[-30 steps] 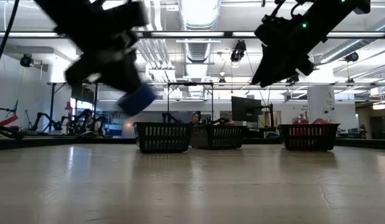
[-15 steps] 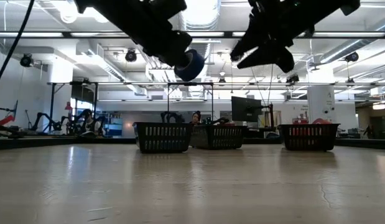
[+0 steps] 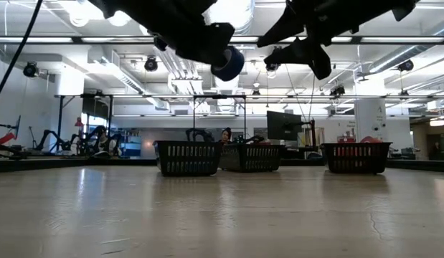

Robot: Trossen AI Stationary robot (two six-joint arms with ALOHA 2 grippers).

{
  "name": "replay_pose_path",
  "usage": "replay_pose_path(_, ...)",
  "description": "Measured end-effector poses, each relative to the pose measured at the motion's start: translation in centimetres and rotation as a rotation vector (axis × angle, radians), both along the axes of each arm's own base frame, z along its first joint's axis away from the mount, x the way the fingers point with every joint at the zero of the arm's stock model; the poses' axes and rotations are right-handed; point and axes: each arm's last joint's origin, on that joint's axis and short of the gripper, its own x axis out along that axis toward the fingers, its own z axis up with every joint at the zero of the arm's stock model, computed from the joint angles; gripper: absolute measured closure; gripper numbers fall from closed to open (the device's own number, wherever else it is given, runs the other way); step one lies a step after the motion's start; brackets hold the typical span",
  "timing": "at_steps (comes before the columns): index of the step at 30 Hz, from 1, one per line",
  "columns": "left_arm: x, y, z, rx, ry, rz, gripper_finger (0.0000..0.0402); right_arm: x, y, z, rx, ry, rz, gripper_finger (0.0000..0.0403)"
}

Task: Pick and place Stapler, Stapler remover, tape
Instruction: Put the blue tape into the right black basket

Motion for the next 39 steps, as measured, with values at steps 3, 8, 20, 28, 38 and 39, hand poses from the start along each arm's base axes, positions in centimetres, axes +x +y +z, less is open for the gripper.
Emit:
replay_pose_path(3, 0.2, 0.0, 0.2, -0.006, -0.037, -0.001, 0.0346, 0.0, 0.0, 0.0, 0.002, -0.012, -0.001, 0.0234)
replay_pose_path(8, 0.3, -0.1, 0.7, -0.024, -0.094, -0.018, 0.0346, 0.0, 0.0, 0.1, -0.018, -0.02, 0.002, 0.0234)
replay_pose_path(20, 0.6, 0.3, 0.8, -0.081, -0.181, 0.001, 0.0346, 0.2, -0.2, 0.8, -0.118, -0.068, -0.026, 0.0236)
replay_pose_path(28, 1.9, 0.3, 0.3, -0.111, -0.19, -0.086, 0.0346, 0.2, -0.2, 0.8, -0.167, -0.071, -0.03, 0.0246)
replay_pose_path(38, 3.4, 0.3, 0.8, -0.102, -0.205, -0.068, 0.0346, 0.1, -0.3, 0.6, -0.178, -0.046, -0.042, 0.0236)
replay_pose_path(39, 3.5, 0.3, 0.9, -0.102, -0.207, -0.068, 0.0346, 0.1, -0.3, 0.6, -0.18, -0.043, -0.047, 0.0235)
